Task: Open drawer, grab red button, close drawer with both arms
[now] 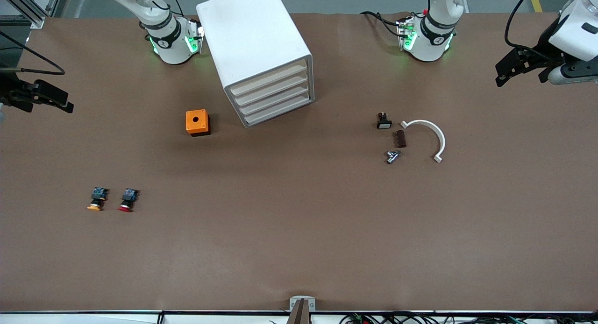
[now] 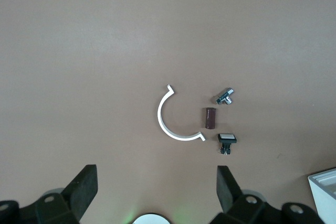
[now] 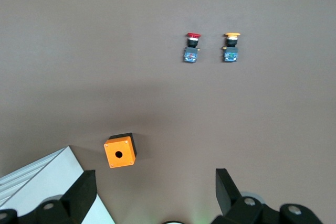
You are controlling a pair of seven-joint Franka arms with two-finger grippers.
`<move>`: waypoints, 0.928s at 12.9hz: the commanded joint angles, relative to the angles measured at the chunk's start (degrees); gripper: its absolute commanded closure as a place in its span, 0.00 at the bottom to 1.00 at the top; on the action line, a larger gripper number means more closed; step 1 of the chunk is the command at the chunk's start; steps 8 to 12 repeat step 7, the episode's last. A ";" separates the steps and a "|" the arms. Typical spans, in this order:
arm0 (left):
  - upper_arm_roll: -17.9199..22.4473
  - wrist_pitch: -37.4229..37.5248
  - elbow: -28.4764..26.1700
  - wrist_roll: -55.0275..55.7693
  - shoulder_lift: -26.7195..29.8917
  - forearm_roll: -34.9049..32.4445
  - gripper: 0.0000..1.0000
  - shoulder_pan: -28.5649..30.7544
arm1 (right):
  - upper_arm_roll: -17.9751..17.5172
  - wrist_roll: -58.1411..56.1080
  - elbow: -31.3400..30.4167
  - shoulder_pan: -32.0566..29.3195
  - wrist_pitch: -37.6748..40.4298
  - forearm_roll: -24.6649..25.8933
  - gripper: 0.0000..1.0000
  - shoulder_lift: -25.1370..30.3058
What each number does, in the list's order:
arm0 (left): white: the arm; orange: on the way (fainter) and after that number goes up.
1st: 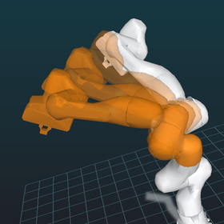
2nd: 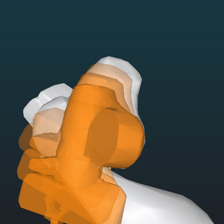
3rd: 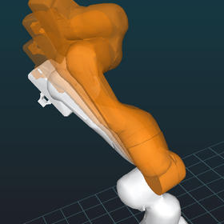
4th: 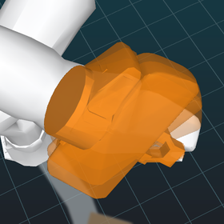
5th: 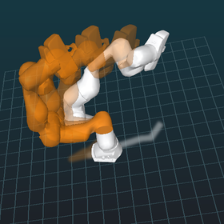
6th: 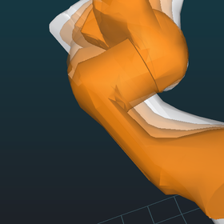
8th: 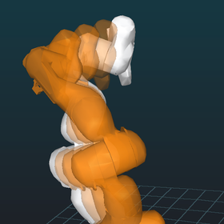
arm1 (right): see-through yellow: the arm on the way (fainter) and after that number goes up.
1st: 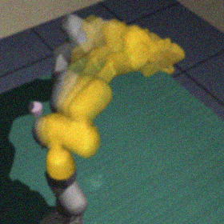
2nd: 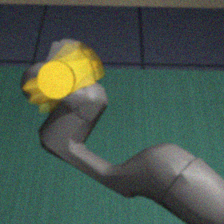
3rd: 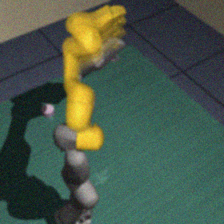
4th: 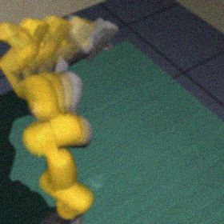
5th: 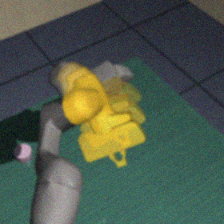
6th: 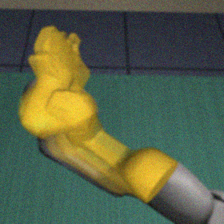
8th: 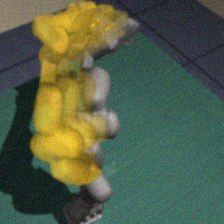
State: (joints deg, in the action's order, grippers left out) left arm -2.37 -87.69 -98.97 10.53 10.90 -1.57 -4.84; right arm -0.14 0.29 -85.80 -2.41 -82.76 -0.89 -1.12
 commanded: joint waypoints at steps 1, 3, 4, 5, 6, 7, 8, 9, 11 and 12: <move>0.18 0.41 1.14 -1.22 -0.45 -0.45 0.00 0.00 | -0.13 -0.64 -1.21 -0.05 -0.03 1.24 0.00 1.64; 0.18 0.41 1.14 -1.22 -0.53 -0.45 0.00 0.00 | -0.21 -0.73 -5.32 0.03 -3.26 1.16 0.00 4.53; 0.18 0.41 1.14 -1.13 -0.53 -0.36 0.00 0.00 | -0.21 -0.73 -7.69 0.03 -5.46 0.98 0.00 6.11; 0.18 0.41 1.14 -1.13 -0.45 -0.36 0.00 0.00 | -0.21 -0.73 -8.50 0.03 -6.26 0.72 0.00 6.65; 0.18 0.41 1.06 -1.13 -0.53 -0.36 0.00 0.00 | -0.21 -0.73 -9.21 0.03 -7.49 0.63 0.00 7.17; 0.18 0.41 1.06 -1.04 -0.45 -0.36 0.00 0.00 | -0.21 -0.90 -11.39 0.12 -9.59 0.63 0.00 8.66; 0.18 0.41 1.06 -1.04 -0.45 -0.36 0.00 0.00 | -0.21 -0.90 -11.39 0.12 -9.59 0.63 0.00 8.66; 0.18 0.41 1.06 -1.04 -0.45 -0.36 0.00 0.00 | -0.21 -0.90 -11.39 0.12 -9.59 0.63 0.00 8.66; 0.18 0.41 1.06 -1.04 -0.45 -0.36 0.00 0.00 | -0.21 -0.90 -11.39 0.12 -9.59 0.63 0.00 8.66; 0.18 0.41 1.06 -1.04 -0.45 -0.36 0.00 0.00 | -0.21 -0.90 -11.39 0.12 -9.59 0.63 0.00 8.66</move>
